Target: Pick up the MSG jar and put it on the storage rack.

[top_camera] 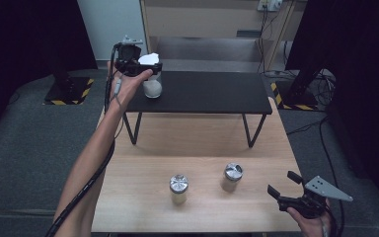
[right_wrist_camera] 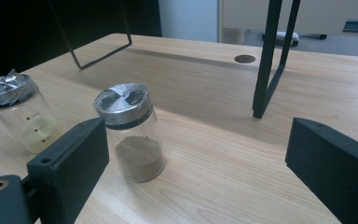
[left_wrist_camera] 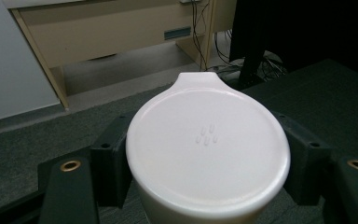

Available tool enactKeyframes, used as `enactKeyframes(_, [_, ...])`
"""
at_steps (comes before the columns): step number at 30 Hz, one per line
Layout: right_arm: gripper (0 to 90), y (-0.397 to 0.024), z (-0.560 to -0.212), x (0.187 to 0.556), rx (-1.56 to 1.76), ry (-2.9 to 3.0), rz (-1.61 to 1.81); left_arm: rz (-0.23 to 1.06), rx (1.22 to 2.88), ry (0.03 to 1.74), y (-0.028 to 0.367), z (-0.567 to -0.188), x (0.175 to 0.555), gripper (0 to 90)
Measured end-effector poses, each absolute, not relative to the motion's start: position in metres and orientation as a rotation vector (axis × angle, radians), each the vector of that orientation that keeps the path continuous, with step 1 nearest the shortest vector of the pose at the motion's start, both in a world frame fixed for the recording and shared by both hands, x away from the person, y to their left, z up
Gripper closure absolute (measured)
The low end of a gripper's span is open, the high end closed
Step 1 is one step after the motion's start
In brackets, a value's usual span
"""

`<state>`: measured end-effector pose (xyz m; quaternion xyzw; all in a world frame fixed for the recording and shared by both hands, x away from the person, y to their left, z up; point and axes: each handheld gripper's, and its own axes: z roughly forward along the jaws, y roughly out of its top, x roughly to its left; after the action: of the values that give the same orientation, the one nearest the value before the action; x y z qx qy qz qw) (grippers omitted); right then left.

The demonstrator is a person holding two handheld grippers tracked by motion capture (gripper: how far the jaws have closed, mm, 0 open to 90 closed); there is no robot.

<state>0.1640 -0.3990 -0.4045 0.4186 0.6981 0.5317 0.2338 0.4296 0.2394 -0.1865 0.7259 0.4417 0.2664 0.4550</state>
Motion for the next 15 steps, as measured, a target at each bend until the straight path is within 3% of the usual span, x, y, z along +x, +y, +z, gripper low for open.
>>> enactKeyframes(15, [6.5,-0.4012,-0.4056,0.1650,1.161,1.916,1.477,0.670,1.781,1.093,0.2373,-0.1934,0.4304,30.1])
